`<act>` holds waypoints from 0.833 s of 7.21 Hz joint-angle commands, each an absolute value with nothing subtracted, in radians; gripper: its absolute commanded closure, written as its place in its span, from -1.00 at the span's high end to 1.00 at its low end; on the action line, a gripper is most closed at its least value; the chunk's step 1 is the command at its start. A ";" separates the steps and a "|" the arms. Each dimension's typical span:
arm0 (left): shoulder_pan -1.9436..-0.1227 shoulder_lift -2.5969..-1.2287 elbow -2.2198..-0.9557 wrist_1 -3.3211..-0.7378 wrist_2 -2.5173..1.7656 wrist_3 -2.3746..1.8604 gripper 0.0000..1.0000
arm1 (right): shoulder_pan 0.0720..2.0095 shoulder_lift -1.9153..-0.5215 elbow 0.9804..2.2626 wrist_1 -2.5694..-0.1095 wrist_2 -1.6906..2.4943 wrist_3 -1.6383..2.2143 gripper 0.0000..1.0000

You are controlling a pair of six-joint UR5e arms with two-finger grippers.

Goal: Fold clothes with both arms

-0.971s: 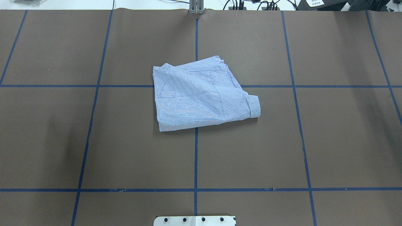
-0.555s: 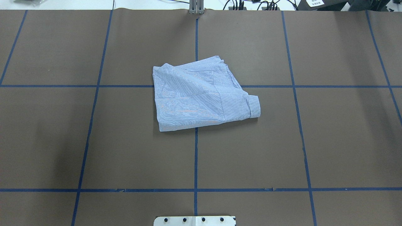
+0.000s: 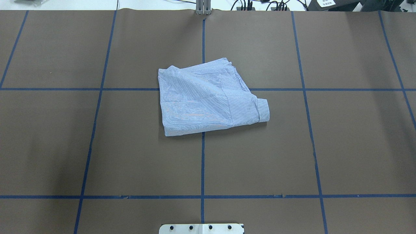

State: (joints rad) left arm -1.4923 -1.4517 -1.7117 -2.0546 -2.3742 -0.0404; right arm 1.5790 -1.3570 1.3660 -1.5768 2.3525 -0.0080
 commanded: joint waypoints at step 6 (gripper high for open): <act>-1.517 -1.503 -1.707 -1.829 -2.304 0.060 1.00 | 1.572 -1.347 1.393 -1.647 2.327 -0.002 1.00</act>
State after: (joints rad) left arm -1.5057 -1.4753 -1.7151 -1.8973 -2.3037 0.0497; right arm 1.5717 -1.3562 1.3910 -1.6272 2.3298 -0.0017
